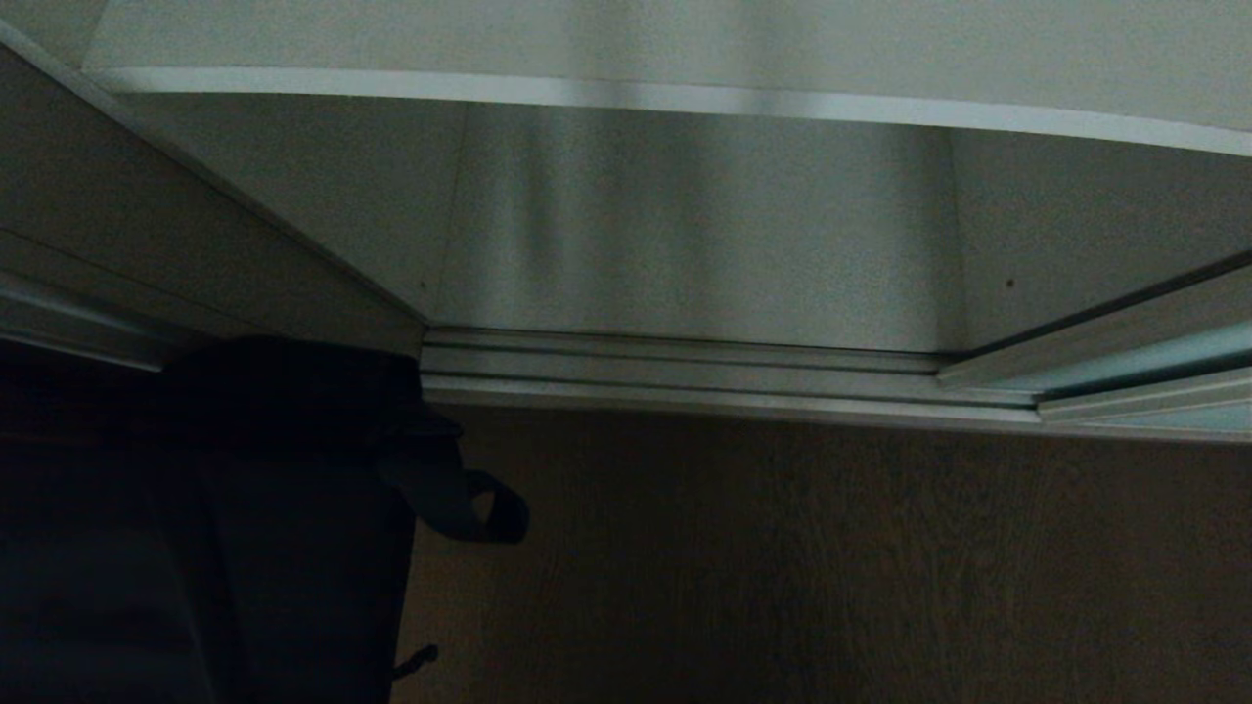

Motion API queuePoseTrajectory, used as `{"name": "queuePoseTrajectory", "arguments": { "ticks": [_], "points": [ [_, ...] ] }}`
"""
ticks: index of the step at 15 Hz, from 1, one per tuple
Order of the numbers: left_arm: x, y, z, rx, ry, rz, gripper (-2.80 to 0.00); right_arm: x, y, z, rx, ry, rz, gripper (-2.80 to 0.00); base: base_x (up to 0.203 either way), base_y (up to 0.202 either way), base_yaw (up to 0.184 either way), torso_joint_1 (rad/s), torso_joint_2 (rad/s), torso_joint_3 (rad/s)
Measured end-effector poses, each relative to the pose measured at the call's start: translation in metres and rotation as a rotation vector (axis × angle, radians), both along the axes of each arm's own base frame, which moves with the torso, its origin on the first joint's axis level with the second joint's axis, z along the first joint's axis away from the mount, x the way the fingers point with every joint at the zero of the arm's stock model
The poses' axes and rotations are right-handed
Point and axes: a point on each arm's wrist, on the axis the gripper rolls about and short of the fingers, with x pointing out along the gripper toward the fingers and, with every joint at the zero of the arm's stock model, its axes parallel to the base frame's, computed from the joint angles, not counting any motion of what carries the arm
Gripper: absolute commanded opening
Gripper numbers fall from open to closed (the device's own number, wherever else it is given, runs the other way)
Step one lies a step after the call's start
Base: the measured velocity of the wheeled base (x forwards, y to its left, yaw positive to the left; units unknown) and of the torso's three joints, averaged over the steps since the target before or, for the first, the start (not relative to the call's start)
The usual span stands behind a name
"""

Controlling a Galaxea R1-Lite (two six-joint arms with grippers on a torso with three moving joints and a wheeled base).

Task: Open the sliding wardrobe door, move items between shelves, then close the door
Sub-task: Place the bag on the higher shelf

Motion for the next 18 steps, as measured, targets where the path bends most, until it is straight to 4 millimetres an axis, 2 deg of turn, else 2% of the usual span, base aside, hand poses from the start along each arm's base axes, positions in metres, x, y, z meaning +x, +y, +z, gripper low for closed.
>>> {"name": "queuePoseTrajectory", "arguments": {
  "ticks": [2, 5, 13, 18],
  "points": [
    [0.006, 0.0, -0.006, 0.013, 0.023, 0.034, -2.8, 0.0, 0.0, 0.0, 0.001, 0.0, 0.0, -2.8, 0.0, 0.0, 0.0, 0.0, 0.0, 0.0],
    [0.011, -0.003, -0.003, -0.003, -0.018, 0.092, -2.8, 0.0, 0.0, 0.0, 0.0, 0.0, 0.0, -2.8, 0.0, 0.0, 0.0, 0.0, 0.0, 0.0],
    [0.004, -0.006, 0.002, -0.018, -0.09, 0.014, -2.8, 0.0, 0.0, 0.0, 0.0, 0.0, 0.0, -2.8, 0.0, 0.0, 0.0, 0.0, 0.0, 0.003],
    [0.0, -0.005, 0.0, -0.005, -0.103, -0.036, -2.8, 0.0, 0.0, 0.0, 0.0, 0.0, 0.0, -2.8, 0.0, 0.0, 0.0, 0.002, 0.0, 0.165]
  ]
}}
